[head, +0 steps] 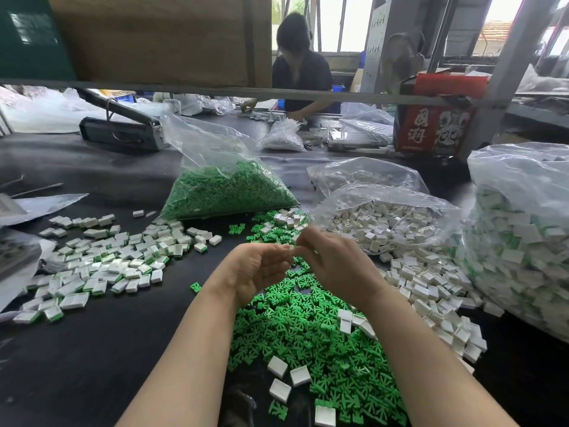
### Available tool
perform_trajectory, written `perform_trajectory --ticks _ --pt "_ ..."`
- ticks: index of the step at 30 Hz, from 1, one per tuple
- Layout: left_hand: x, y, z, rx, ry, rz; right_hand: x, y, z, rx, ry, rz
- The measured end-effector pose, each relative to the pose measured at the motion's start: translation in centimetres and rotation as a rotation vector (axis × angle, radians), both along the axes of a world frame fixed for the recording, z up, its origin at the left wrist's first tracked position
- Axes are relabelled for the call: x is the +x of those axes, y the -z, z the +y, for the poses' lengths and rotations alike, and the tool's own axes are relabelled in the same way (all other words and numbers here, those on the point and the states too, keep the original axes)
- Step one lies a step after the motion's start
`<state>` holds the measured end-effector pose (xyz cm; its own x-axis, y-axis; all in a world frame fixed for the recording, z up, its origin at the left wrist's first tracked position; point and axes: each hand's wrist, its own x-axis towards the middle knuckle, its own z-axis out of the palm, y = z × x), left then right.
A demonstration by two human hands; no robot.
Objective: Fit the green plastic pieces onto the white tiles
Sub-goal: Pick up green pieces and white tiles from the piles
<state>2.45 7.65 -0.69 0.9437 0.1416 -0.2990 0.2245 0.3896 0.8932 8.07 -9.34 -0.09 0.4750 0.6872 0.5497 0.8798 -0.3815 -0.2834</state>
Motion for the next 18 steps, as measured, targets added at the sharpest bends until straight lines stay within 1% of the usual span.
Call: perform_trajectory --ticks 2,4,7,9,12,18 --pt "0.0 -0.1 0.0 -0.016 0.013 -0.019 0.2 0.3 -0.1 0.057 0.030 -0.027" --pt "0.0 -0.1 0.1 -0.049 0.020 -0.081 0.4 0.6 0.0 0.140 0.104 0.002" --pt "0.0 -0.2 -0.1 -0.075 0.019 -0.168 0.6 0.6 0.2 0.315 0.168 0.160" --pt "0.1 -0.2 -0.4 -0.041 0.033 -0.212 0.6 0.4 0.5 0.383 0.166 0.276" --pt "0.0 -0.4 -0.9 0.036 0.045 -0.260 0.5 0.2 0.7 0.390 0.150 0.352" --pt "-0.1 -0.7 -1.4 0.137 0.036 -0.297 0.4 0.3 0.9 0.400 0.144 0.385"
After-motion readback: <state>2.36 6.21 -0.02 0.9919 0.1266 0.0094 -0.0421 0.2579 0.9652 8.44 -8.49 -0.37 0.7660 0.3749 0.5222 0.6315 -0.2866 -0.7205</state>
